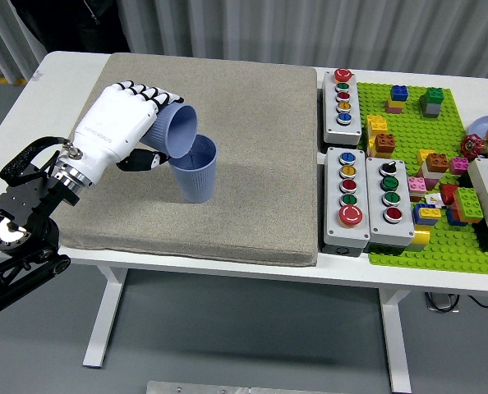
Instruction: Pick cup pour cup place
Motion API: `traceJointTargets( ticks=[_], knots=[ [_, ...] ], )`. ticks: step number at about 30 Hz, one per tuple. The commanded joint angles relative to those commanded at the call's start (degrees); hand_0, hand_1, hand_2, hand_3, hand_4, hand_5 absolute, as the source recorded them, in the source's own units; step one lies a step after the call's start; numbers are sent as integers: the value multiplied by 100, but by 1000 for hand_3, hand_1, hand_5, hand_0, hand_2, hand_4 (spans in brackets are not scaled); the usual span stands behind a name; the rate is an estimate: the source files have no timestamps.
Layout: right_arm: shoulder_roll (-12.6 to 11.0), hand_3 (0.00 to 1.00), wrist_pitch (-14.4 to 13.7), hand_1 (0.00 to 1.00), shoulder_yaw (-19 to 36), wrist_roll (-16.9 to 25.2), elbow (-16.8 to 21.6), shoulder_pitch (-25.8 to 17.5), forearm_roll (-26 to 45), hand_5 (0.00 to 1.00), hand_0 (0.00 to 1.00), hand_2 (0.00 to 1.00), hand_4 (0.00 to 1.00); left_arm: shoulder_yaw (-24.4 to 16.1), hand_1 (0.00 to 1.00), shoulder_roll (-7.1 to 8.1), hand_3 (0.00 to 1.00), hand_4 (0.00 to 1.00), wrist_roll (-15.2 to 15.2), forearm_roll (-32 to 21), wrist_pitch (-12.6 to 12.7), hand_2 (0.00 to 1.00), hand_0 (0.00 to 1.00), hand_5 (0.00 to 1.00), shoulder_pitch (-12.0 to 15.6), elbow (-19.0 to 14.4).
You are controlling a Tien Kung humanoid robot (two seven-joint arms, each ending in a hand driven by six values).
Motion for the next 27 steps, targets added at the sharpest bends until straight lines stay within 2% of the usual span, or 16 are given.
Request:
traceJointTargets(
  ticks=[19, 27],
  knots=[
    [-14, 565, -11, 634, -25, 14, -5, 20, 44, 59, 705, 566, 2, 155, 611, 64, 680, 715, 120, 0, -66, 756, 576, 124, -126, -69],
    [-19, 565, -21, 634, -36, 16, -5, 36, 63, 60, 705, 564, 2, 257, 631, 145, 678, 711, 181, 0, -76, 758, 592, 115, -242, -120]
  ],
)
